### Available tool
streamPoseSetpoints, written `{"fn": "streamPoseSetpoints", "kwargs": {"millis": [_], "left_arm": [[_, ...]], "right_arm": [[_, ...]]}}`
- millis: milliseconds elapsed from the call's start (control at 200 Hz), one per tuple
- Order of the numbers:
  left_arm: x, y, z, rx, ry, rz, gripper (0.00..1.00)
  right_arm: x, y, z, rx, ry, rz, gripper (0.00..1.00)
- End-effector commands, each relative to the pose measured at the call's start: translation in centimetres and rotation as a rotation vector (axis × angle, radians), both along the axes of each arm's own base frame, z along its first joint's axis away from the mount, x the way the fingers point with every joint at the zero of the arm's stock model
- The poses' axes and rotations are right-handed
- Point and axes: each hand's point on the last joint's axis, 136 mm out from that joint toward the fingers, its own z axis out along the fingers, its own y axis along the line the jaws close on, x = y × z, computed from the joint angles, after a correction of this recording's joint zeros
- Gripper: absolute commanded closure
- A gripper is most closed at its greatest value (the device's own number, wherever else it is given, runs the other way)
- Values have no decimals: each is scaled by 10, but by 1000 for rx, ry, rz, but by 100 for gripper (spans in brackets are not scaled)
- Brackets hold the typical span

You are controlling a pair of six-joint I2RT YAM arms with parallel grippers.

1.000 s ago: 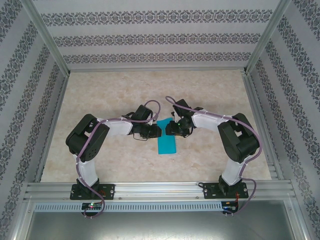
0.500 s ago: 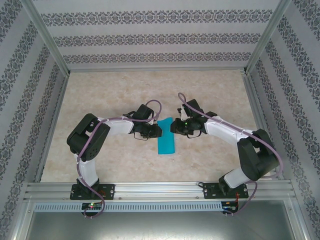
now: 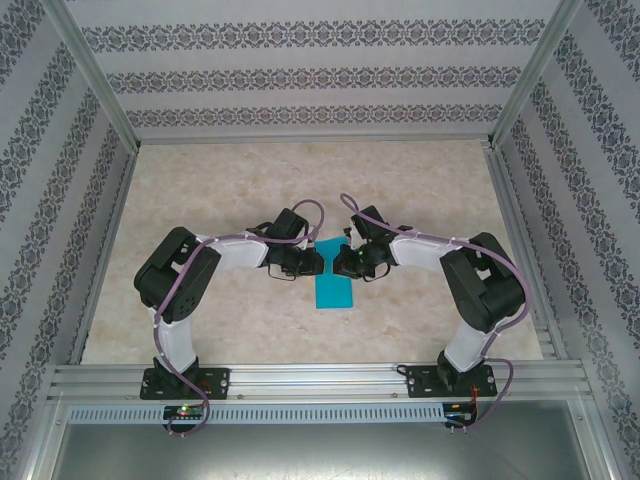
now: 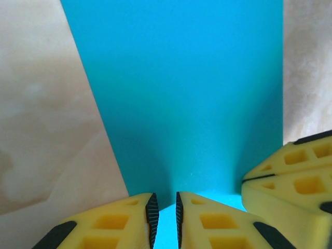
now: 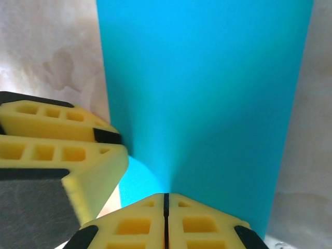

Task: Fold a paper plane with a square sheet of paper (pick it up from the middle)
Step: Fold the square sheet of paper in half at the center of the table.

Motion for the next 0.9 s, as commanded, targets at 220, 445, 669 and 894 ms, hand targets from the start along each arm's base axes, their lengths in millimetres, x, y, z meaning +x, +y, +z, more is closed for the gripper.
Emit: {"fn": "streamPoseSetpoints", "kwargs": {"millis": [220, 445, 669, 894], "left_arm": [[-26, 37, -76, 266, 77, -13, 76], [-25, 37, -79, 276, 82, -18, 76], [-28, 39, -81, 284, 90, -23, 76], [-29, 38, -84, 282, 98, -24, 76]], "right_arm": [[3, -30, -19, -116, -4, 4, 92], [-3, -46, -36, -164, 15, 2, 92], [-8, -56, -30, -176, 11, 3, 92], [8, -8, 19, 45, -72, 2, 93]]}}
